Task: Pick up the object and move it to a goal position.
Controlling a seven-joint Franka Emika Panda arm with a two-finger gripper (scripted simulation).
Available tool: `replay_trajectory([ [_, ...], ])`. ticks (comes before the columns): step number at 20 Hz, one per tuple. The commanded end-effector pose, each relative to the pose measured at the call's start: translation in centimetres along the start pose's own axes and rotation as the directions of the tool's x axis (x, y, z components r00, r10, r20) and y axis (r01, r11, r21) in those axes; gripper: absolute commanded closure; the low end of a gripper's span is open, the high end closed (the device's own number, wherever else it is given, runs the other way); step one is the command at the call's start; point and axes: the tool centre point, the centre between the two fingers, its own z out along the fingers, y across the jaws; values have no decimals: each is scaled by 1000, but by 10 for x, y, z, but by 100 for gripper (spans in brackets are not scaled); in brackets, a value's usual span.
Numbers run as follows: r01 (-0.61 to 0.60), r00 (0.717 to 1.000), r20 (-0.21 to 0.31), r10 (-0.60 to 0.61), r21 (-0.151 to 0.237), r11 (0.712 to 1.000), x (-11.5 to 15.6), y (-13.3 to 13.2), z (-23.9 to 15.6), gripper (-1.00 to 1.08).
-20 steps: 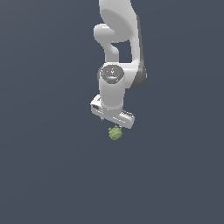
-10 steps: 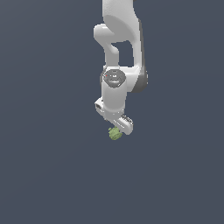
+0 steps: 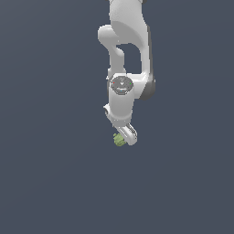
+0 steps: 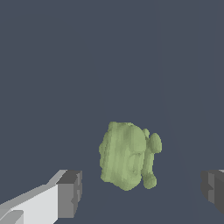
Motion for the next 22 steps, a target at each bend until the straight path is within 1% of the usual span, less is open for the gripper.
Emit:
replay_trajectory([
  [1, -49, 999, -2, 49, 3, 999, -1, -1, 2, -92],
  [5, -104, 995, -4, 104, 6, 995, -1, -3, 5, -92],
  [10, -141, 990, -5, 141, 9, 990, -2, -4, 7, -92],
  [17, -143, 990, -5, 143, 9, 990, -2, -4, 11, -92],
  [22, -145, 989, -5, 145, 9, 989, -2, -3, 31, -92],
])
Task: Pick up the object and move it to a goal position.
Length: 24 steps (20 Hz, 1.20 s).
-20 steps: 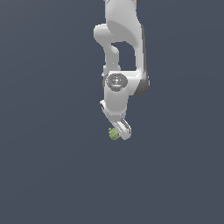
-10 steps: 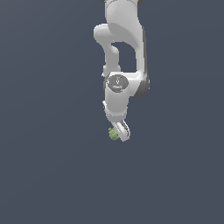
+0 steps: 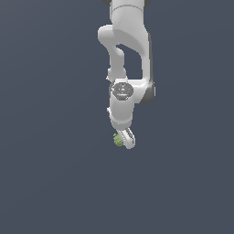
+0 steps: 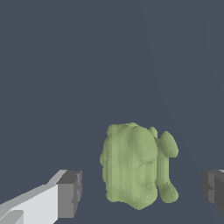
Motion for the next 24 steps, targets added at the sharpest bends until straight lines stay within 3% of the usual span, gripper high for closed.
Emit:
replay_trajectory([
  [1, -1, 1000, 0, 1, -1, 1000, 0, 1, 14, -92],
  [9, -3, 1000, 0, 3, -1, 1000, 0, 0, 34, -92],
  [10, -3, 1000, 0, 3, -1, 1000, 0, 0, 34, 108],
  [24, -2, 1000, 0, 2, 0, 1000, -1, 1, 30, 108],
])
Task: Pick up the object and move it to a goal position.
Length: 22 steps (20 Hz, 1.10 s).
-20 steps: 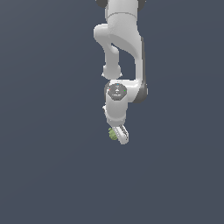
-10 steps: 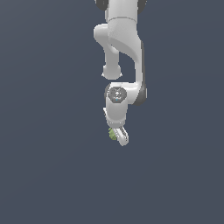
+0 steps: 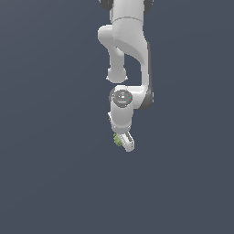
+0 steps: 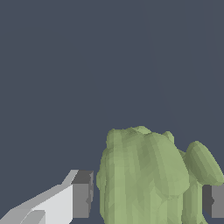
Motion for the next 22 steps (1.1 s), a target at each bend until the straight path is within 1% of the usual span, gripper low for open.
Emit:
replay_trajectory([
  [1, 0, 1000, 0, 0, 1, 1000, -1, 1, -4, 108],
  [8, 0, 1000, 0, 0, 1, 1000, -7, 11, -29, 108],
  [17, -1, 1000, 1, 1, 0, 1000, -19, 32, -88, 108],
  [22, -1, 1000, 1, 1, 0, 1000, -23, 40, -112, 108],
])
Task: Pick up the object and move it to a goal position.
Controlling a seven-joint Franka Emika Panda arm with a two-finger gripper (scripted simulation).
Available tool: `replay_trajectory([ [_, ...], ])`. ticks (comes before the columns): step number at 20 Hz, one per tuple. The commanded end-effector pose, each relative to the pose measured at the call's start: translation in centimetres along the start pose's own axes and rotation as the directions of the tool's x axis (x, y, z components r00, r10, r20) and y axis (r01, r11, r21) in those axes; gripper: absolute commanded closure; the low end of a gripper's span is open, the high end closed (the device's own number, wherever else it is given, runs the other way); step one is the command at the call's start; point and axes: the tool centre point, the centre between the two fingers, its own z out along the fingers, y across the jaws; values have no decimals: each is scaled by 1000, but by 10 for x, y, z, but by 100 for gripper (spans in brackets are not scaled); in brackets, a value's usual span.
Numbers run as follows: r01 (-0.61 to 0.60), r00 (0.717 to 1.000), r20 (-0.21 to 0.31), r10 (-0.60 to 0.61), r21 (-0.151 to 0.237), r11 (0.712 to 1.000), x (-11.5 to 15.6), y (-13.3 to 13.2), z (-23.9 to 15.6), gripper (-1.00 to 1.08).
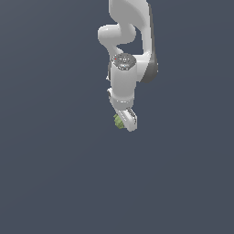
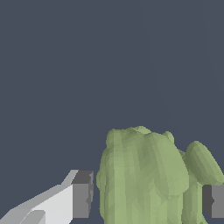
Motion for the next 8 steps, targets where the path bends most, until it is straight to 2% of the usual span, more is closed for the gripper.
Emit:
replay_trajectory([
  [1, 0, 1000, 0, 0, -1, 1000, -2, 4, -10, 108],
  [8, 0, 1000, -1, 0, -1, 1000, -4, 7, -22, 108],
])
